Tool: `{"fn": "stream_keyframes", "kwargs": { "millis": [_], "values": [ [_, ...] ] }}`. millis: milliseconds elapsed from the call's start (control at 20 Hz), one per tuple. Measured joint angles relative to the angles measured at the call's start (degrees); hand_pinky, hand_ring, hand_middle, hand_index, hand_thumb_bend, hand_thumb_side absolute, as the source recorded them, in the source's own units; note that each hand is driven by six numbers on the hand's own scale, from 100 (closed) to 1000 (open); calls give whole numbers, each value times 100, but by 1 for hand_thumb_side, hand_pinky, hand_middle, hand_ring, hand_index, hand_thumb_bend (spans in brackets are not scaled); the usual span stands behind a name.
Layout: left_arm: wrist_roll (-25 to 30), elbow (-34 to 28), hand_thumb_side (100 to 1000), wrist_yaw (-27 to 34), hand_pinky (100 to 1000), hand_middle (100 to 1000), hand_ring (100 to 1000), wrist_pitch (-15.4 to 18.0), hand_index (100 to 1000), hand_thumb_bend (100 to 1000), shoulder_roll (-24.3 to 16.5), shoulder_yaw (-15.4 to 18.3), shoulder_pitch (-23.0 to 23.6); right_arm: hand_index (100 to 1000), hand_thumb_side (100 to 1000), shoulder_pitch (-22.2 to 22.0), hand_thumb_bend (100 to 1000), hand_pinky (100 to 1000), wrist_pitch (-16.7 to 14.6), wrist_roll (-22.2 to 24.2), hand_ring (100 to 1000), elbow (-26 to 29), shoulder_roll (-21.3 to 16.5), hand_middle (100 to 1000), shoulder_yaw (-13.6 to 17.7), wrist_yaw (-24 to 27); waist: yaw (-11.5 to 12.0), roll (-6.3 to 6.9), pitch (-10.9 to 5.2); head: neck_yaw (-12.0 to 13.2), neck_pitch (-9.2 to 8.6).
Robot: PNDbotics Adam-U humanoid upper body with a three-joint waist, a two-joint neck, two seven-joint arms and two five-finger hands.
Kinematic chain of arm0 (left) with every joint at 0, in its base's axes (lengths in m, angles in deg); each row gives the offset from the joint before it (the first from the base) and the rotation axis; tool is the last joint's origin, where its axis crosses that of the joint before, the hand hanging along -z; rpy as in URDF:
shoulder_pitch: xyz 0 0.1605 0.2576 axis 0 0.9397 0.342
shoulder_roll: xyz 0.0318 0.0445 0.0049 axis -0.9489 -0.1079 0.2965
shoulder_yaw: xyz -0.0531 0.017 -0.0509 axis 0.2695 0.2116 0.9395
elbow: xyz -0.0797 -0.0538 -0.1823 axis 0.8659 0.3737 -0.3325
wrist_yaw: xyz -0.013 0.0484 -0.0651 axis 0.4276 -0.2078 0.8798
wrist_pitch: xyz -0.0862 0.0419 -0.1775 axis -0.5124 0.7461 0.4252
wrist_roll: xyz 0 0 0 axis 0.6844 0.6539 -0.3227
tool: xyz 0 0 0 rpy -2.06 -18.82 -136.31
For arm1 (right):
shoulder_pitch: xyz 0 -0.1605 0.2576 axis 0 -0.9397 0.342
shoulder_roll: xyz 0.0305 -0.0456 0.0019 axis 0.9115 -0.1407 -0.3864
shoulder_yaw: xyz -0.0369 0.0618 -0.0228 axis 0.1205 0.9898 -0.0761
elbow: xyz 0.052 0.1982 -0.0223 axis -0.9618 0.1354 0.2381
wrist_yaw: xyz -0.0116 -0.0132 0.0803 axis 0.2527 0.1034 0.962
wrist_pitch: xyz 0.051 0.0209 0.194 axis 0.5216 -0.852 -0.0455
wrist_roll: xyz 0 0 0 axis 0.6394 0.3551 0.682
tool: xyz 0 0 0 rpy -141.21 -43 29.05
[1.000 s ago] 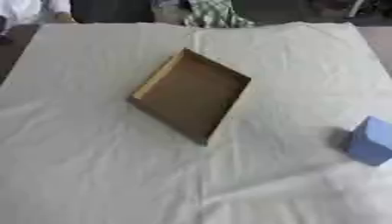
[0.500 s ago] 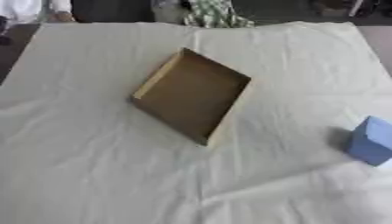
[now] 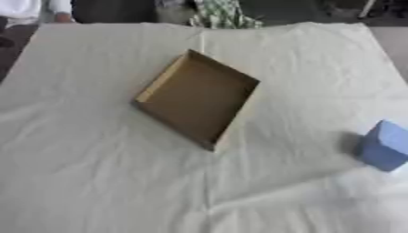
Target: Pick up objects on the table and place them in the box.
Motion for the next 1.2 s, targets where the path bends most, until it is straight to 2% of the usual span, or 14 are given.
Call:
{"fn": "stream_keyframes", "kwargs": {
  "millis": [350, 700, 1200],
  "values": [
    [-1, 0, 673, -23, 618, 548, 724, -1, 672, 334, -8, 0, 46, 945, 1000, -428, 100, 957, 63, 550, 997, 0, -606, 967, -128, 144, -61, -34, -69, 20, 50],
    [-3, 0, 671, -25, 619, 548, 725, -1, 673, 335, -45, 0, 63, 943, 1000, -851, 100, 964, -12, 1124, 1000, 0, -1120, 971, -258, 209, -114, -39, -151, 68, 108],
    [4, 0, 672, -26, 619, 549, 726, -7, 672, 335, -63, -3, 107, 941, 1000, -1185, 100, 985, -204, 1529, 1000, 0, -1606, 1000, -484, 494, -187, -67, -237, 97, 203]
  ]
}}
